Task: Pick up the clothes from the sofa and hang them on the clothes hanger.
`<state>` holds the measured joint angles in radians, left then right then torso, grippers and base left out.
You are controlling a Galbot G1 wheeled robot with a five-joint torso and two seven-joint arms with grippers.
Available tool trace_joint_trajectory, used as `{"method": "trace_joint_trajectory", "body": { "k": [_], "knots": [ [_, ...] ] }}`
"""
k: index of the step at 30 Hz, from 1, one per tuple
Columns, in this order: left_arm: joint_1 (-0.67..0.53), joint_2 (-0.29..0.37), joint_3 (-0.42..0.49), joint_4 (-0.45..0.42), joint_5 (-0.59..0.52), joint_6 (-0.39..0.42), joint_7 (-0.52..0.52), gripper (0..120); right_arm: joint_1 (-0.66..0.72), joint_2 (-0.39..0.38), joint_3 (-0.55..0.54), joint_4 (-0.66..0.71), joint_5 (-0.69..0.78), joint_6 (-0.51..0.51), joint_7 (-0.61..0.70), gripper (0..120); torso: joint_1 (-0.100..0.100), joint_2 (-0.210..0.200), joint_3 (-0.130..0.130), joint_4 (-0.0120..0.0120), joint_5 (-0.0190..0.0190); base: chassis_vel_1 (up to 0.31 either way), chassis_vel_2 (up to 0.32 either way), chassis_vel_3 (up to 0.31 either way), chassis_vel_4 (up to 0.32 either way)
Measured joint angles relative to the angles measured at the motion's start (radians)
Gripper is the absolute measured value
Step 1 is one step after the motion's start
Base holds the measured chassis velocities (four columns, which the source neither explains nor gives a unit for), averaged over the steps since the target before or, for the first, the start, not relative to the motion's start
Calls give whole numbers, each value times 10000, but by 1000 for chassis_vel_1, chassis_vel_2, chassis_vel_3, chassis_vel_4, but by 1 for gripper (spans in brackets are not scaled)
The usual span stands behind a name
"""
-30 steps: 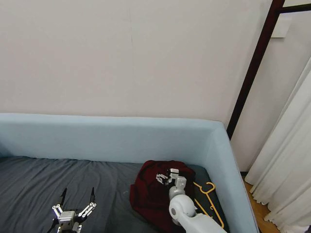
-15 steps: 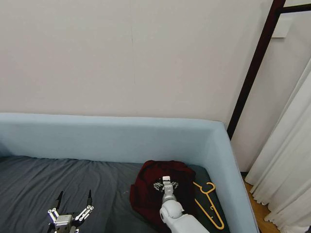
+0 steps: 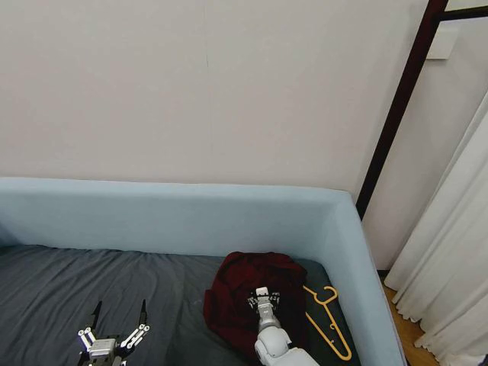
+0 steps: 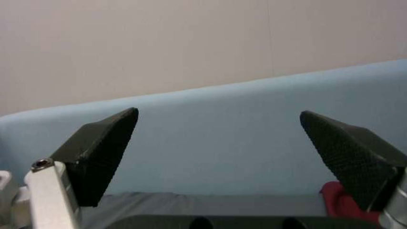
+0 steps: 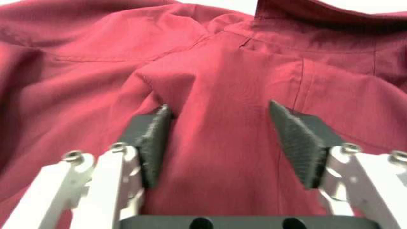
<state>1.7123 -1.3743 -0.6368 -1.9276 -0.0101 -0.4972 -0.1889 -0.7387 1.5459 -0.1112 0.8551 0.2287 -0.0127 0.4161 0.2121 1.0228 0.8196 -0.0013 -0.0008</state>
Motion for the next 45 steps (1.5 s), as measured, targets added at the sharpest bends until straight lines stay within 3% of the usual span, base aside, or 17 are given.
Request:
{"method": "trace_joint_trajectory", "body": {
  "k": [7, 8, 15, 20, 25, 29, 30, 34, 39, 45],
  "knots": [
    [-184, 100, 142, 214, -47, -5, -17, 100, -398, -90, -261, 898, 645, 240, 139, 30, -1, 0, 0, 1, 0, 0, 0, 0, 0],
    [-184, 100, 142, 214, -47, -5, -17, 100, -398, -90, -261, 898, 645, 240, 139, 30, -1, 0, 0, 1, 0, 0, 0, 0, 0],
    [-310, 103, 334, 351, -52, -28, -47, 100, -464, -200, -102, 904, 626, 407, 98, 0, 0, 0, 0, 1, 0, 0, 0, 0, 0],
    [-309, 95, 361, 369, -52, -44, -50, 100, -460, -301, 15, 900, 633, 524, 43, 0, 0, 0, 0, 0, 0, 0, 0, 0, 0],
    [-312, 96, 357, 367, -51, -52, -60, 100, -576, -627, 12, 1778, 1205, 1024, -393, 0, 0, 0, 0, 1, 2, 0, 0, 0, 0],
    [-339, 79, 375, 351, -51, -68, -71, 100, -598, -1611, -30, 4615, 3433, 1848, -1279, 0, -1, -1, 0, -1, 2, 0, 0, 0, 0],
    [-339, 79, 375, 351, -51, -68, -71, 100, -598, -1611, -30, 4615, 3433, 1848, -1279, 0, -1, -1, 0, -1, 2, 0, 0, 0, 0],
    [-389, 35, 479, 321, -51, -77, -71, 100, 93, -2598, -51, 6469, 4675, 2163, -1598, 0, -1, 0, 0, 1, 0, 0, 0, 0, 0],
    [-431, 13, 516, 309, -52, -96, -78, 100, 1105, -3507, -407, 7531, 5639, 2293, -2001, 0, -2, -1, 1, -2, 2, 0, 0, 0, 0],
    [-434, 4, 496, 232, -58, -100, -91, 100, 2624, -3852, -1007, 8043, 6571, 2261, -1936, 0, -1, -1, 1, 2, 3, 0, 0, 0, 0]
  ]
}}
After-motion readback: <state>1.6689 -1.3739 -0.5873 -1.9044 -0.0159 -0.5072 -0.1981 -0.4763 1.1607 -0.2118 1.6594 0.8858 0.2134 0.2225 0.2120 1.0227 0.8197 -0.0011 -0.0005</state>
